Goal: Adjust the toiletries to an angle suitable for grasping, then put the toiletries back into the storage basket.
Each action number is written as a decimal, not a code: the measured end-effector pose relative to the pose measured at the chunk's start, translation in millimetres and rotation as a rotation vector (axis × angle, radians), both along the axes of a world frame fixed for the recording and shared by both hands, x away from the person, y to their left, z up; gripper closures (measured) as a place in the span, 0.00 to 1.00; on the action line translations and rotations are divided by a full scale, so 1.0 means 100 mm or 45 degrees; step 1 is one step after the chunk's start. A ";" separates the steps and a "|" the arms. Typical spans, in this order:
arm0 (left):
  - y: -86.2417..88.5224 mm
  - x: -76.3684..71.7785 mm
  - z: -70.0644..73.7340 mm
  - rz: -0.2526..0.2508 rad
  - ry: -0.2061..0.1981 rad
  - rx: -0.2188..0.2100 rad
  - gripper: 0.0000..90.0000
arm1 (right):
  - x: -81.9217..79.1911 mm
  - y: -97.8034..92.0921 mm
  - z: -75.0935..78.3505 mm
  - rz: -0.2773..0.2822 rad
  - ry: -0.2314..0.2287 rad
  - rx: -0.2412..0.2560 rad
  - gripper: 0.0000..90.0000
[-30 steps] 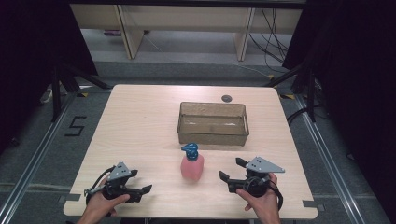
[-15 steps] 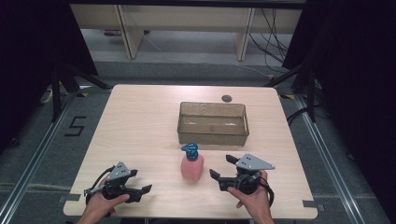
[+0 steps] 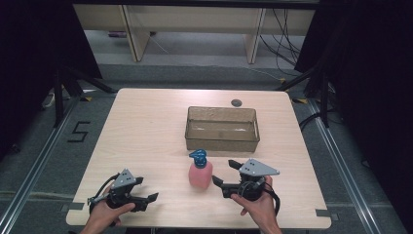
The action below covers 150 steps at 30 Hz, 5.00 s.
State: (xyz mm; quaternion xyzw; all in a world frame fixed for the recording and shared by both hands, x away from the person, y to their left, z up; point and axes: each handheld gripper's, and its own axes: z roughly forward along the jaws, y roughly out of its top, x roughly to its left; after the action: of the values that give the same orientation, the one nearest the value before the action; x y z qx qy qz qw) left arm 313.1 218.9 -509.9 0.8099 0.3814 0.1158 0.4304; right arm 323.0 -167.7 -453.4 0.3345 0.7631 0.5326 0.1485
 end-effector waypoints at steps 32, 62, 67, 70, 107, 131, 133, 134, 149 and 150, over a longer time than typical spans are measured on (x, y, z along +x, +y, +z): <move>-0.02 0.02 -0.01 0.020 0.002 -0.019 0.16 | 0.11 0.29 0.06 0.089 -0.022 -0.027 0.23; -0.02 0.01 -0.01 0.026 0.006 -0.041 0.16 | 0.26 0.49 0.04 0.130 -0.053 -0.043 0.25; -0.02 0.00 -0.01 0.038 -0.003 -0.042 0.16 | 0.28 0.53 0.05 0.144 -0.032 -0.042 0.27; -0.01 0.00 0.00 0.013 0.012 -0.022 0.16 | 0.31 0.54 0.05 0.147 -0.054 -0.039 0.28; -0.02 -0.03 0.01 -0.003 -0.004 -0.035 0.16 | 0.39 0.70 -0.01 0.118 -0.089 -0.127 0.59; -0.02 -0.03 0.01 0.003 -0.005 -0.039 0.16 | 0.53 0.56 0.35 0.061 -0.099 -0.110 0.59; -0.02 -0.03 0.00 0.006 -0.005 -0.046 0.16 | 0.53 0.56 0.38 0.035 -0.087 -0.103 0.59; -0.02 -0.03 0.01 0.003 0.000 -0.034 0.16 | 0.55 0.54 0.40 0.044 -0.107 -0.124 0.59; -0.01 -0.03 0.00 0.007 -0.005 -0.036 0.16 | 0.72 0.39 0.60 -0.022 -0.088 -0.080 0.59; -0.01 -0.02 0.01 0.004 0.000 -0.032 0.16 | 0.73 0.37 0.62 -0.036 -0.096 -0.082 0.59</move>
State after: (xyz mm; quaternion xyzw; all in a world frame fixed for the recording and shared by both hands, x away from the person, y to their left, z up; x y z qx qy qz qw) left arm 310.7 217.8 -509.3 0.8039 0.3839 0.1117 0.4404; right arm 396.1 -130.4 -391.2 0.3201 0.7689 0.5179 0.1954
